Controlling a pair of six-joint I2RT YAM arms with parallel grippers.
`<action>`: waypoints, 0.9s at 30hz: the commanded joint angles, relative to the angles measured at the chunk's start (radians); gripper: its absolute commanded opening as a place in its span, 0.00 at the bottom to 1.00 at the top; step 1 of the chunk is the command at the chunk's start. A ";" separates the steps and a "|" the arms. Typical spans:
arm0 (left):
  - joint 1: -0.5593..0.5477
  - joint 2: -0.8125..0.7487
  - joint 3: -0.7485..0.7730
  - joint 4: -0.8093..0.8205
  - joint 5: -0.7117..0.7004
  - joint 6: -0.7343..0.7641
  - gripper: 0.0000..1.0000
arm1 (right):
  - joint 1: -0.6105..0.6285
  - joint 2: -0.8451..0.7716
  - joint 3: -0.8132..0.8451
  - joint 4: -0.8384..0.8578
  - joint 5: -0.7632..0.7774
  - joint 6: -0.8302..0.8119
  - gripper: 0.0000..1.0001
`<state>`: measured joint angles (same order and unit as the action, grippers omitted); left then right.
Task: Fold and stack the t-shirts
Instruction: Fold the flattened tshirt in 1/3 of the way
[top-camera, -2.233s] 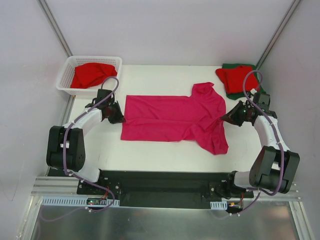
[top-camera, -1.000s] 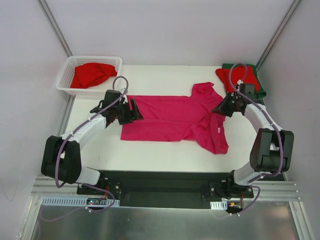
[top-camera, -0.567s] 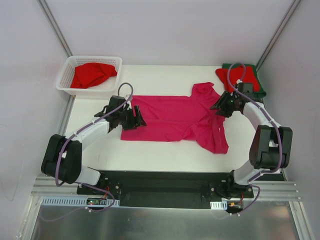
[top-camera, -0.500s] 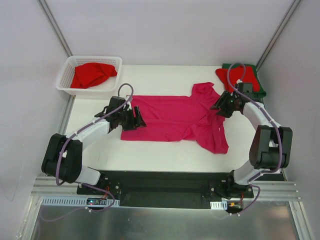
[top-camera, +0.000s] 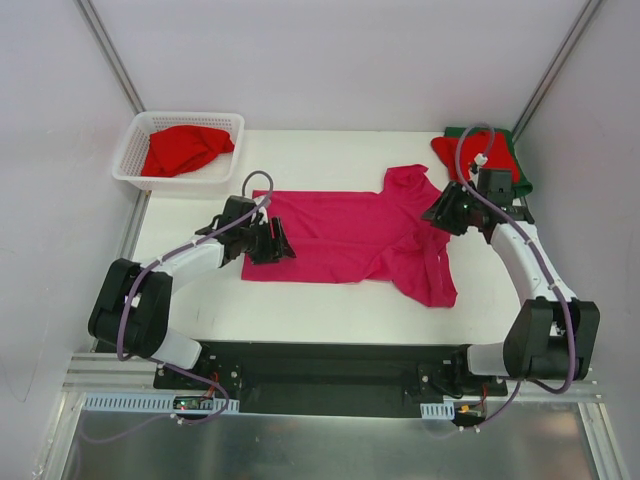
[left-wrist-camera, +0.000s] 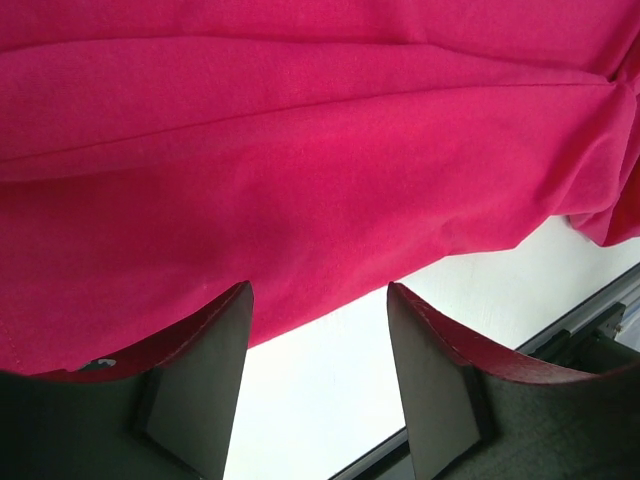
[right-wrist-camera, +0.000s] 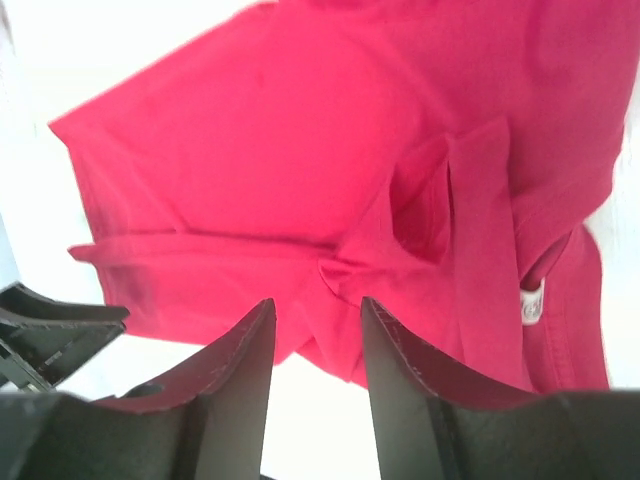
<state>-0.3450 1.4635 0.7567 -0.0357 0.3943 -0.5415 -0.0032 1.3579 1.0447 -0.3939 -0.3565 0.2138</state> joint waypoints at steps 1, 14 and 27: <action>-0.014 0.006 -0.007 0.033 0.032 -0.011 0.56 | 0.038 -0.029 -0.041 -0.054 -0.018 -0.047 0.42; -0.014 -0.026 -0.014 0.033 0.032 -0.012 0.64 | 0.129 0.127 -0.060 0.041 0.051 -0.070 0.43; -0.014 -0.055 -0.028 0.033 0.029 -0.005 0.65 | 0.170 0.213 0.060 0.023 0.168 -0.129 0.43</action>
<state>-0.3538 1.4364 0.7376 -0.0231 0.4110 -0.5430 0.1574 1.5799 1.0344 -0.3775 -0.2371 0.1215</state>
